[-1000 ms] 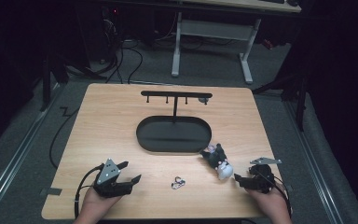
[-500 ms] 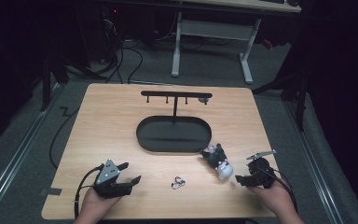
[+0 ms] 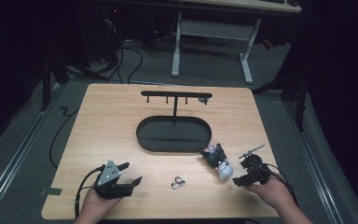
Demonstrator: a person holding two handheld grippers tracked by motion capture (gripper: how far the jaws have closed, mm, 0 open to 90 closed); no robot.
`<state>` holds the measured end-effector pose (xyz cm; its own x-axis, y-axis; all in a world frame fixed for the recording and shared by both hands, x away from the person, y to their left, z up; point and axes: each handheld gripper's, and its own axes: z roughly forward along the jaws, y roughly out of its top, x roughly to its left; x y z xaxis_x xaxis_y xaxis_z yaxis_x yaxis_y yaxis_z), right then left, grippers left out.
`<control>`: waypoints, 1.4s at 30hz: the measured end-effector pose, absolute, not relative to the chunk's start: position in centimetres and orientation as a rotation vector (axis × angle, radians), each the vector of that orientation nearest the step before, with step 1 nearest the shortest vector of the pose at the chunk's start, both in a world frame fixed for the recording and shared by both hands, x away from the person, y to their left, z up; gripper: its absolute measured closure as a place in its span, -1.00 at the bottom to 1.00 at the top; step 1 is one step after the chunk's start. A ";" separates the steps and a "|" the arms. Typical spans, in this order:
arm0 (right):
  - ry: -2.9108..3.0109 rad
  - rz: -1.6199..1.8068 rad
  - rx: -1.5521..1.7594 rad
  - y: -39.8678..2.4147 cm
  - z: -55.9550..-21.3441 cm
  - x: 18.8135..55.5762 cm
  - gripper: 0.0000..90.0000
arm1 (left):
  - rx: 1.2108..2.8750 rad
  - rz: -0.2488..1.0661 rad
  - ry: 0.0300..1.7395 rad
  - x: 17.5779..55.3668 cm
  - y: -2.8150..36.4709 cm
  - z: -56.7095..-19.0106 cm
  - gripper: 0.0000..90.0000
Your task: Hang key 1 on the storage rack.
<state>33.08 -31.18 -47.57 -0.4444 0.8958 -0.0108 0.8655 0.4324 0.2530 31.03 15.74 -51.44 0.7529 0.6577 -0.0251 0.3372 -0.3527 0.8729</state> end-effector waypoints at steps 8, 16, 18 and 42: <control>2.596 0.284 1.558 -30.3 -47.4 33.4 -0.55 | 1.973 0.421 0.748 31.1 15.8 -51.4 -0.41; 2.622 0.311 1.531 -28.8 -47.4 34.1 -0.58 | 1.980 0.468 0.761 31.0 15.8 -51.3 -0.51; 2.631 0.311 1.516 -28.3 -47.3 34.3 -0.58 | 1.984 0.491 0.762 31.1 15.7 -51.3 -0.54; 2.647 0.337 1.536 -25.5 -48.4 37.6 -0.58 | 2.044 0.549 0.798 31.1 15.5 -51.5 -0.74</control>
<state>37.57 -25.53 -48.35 -0.5005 0.8640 0.0550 0.8502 0.4785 0.2194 31.06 15.48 -51.50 0.6997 0.7091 0.0873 0.3350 -0.4335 0.8366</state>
